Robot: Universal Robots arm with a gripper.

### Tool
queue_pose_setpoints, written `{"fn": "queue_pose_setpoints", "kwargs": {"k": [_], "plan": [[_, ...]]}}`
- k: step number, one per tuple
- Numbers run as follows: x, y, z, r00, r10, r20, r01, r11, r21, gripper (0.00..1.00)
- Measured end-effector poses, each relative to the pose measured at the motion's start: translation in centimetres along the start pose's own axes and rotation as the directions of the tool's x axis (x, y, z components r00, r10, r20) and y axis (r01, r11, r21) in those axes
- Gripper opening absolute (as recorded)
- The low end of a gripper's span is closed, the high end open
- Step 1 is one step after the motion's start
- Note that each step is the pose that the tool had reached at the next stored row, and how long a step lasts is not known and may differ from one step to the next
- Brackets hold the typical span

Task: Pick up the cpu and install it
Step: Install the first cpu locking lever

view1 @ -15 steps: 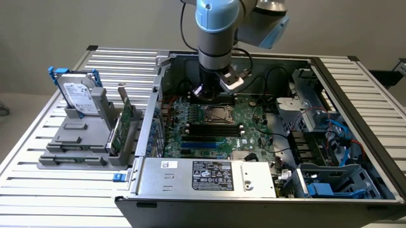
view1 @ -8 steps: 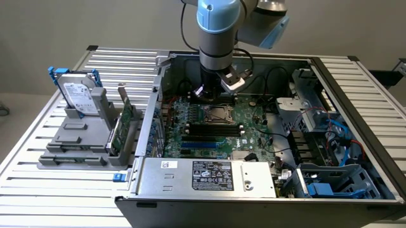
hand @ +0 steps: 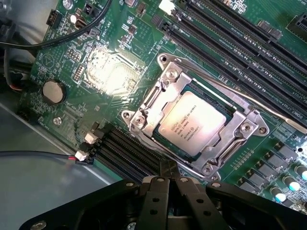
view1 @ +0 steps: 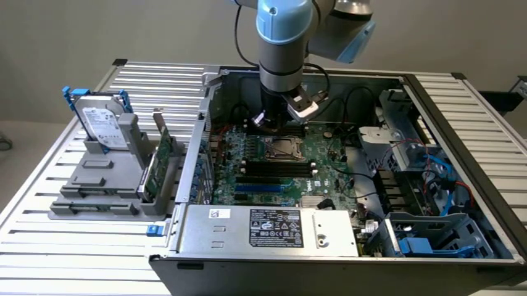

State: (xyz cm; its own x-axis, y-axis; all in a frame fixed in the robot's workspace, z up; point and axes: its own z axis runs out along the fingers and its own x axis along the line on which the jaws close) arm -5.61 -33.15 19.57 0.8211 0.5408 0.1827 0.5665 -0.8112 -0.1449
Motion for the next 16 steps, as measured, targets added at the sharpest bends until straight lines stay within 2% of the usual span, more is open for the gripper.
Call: {"fn": "queue_pose_setpoints", "kwargs": {"k": [16], "plan": [[0.27, 0.20, 0.05, 1.0000, 0.000, 0.0000, 0.000, 1.0000, -0.0001, 0.11]]}}
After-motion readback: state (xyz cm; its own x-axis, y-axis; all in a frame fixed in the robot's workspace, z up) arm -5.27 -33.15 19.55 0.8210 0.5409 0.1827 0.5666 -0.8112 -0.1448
